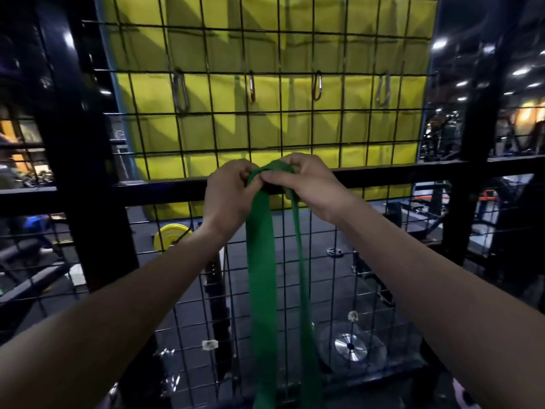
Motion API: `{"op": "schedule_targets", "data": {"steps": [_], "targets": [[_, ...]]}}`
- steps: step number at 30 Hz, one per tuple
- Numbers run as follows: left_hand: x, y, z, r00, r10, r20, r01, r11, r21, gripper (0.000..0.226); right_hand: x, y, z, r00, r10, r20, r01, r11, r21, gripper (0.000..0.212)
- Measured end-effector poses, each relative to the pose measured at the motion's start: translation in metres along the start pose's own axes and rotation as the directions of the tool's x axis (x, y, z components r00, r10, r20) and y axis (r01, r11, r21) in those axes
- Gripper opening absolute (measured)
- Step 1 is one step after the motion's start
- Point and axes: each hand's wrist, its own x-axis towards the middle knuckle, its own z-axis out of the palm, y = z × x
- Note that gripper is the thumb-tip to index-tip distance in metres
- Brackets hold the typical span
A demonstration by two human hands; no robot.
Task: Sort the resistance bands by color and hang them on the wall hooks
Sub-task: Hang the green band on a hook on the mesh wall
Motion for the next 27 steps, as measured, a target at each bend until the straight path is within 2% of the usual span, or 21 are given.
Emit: {"op": "schedule_targets", "data": {"steps": [5, 9, 12, 16, 20, 23, 27], "targets": [[-0.013, -0.031, -0.008, 0.997, 0.006, -0.074, -0.009, 0.999, -0.041, 0.023, 0.032, -0.010, 0.026, 0.996, -0.075, 0.054, 0.074, 0.997, 0.024, 0.013], [0.000, -0.042, -0.016, 0.970, 0.028, -0.241, -0.034, 0.999, -0.021, 0.022, 0.059, -0.013, 0.041, 0.984, -0.099, 0.150, 0.088, 0.993, 0.081, 0.017], [0.022, -0.050, -0.034, 0.947, 0.066, -0.314, -0.041, 0.996, 0.085, 0.018, 0.076, -0.017, 0.045, 0.966, -0.096, 0.240, 0.086, 0.995, 0.050, 0.029], [0.053, -0.047, -0.062, 0.941, 0.151, -0.302, -0.070, 0.962, 0.262, 0.013, 0.095, -0.025, 0.048, 0.943, -0.077, 0.325, 0.083, 0.997, -0.004, 0.042], [0.083, -0.039, -0.083, 0.941, 0.159, -0.300, -0.042, 0.932, 0.361, 0.017, 0.114, -0.037, 0.050, 0.900, -0.111, 0.422, 0.059, 0.989, 0.135, 0.040], [0.097, -0.037, -0.093, 0.933, 0.188, -0.307, -0.066, 0.928, 0.368, 0.016, 0.132, -0.049, 0.049, 0.927, -0.136, 0.349, 0.098, 0.987, 0.125, 0.031], [0.120, -0.041, -0.104, 0.943, 0.175, -0.284, -0.042, 0.906, 0.421, 0.018, 0.163, -0.063, 0.054, 0.953, -0.189, 0.239, 0.213, 0.974, -0.080, 0.033]]}}
